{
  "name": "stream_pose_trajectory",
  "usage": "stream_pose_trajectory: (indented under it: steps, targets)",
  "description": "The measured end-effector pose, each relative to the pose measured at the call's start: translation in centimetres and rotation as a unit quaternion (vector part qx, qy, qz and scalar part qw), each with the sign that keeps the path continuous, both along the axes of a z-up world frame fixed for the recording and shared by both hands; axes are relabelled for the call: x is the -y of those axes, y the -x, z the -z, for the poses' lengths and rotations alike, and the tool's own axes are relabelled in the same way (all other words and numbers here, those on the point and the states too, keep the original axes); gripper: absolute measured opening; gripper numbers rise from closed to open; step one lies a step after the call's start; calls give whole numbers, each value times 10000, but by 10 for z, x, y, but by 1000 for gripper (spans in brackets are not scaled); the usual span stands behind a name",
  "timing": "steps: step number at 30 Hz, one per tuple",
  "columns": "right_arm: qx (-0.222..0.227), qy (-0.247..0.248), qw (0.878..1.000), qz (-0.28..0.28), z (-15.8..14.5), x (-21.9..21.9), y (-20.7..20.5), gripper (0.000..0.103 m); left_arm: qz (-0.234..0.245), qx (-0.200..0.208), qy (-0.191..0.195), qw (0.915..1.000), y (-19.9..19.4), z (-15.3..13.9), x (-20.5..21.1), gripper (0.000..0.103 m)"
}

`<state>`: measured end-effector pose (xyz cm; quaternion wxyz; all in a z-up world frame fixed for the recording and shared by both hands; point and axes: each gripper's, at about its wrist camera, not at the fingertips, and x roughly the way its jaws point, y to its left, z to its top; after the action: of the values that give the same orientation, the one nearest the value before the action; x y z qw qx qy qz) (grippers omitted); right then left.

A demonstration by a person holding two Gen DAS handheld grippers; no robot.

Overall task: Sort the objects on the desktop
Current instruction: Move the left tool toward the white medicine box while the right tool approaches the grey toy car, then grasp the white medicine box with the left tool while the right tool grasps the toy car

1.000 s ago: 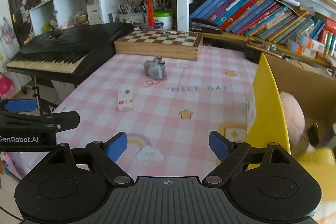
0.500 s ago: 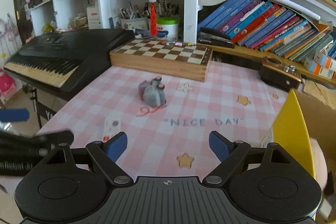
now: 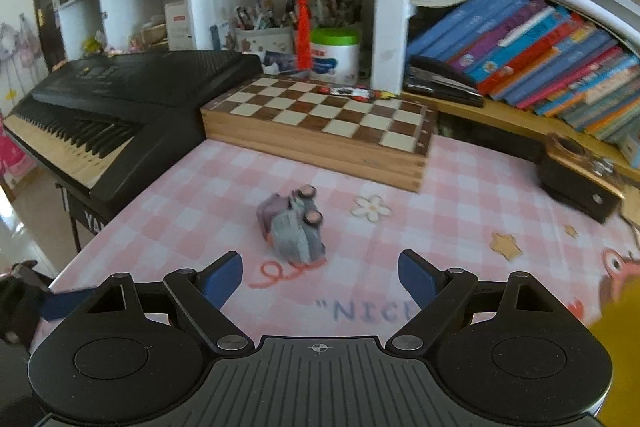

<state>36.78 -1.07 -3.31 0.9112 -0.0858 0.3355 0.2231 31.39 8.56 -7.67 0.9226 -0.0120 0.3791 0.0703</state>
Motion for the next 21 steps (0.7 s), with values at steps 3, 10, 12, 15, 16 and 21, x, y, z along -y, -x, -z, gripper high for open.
stream_pose_trajectory:
  steps: [3,10,12,15,16,21]
  targets:
    - [-32,135,9997,-198,7,-12,-15,87,-47,-88,-83,9999,-10,6,3,86]
    - [-157,475,9972,-560,29,-28,-40,86,-69,-96,70,9999,-11,9,-1,52]
    - [-250,511,9968,-569,35,-30,-46,84,9,-50,74,10000,-9,9,1,40]
    - [-390,512,9963,-573,41,-33,-53,76,58,-14,101,9999,-5,9,2,28]
    - [-427,509,9960,-596,43,-34,-54,70,61,-12,132,9999,-3,9,0,28]
    - [-474,408,9954,-721,42,-37,-56,41,-40,-42,352,9994,2,6,-9,27]
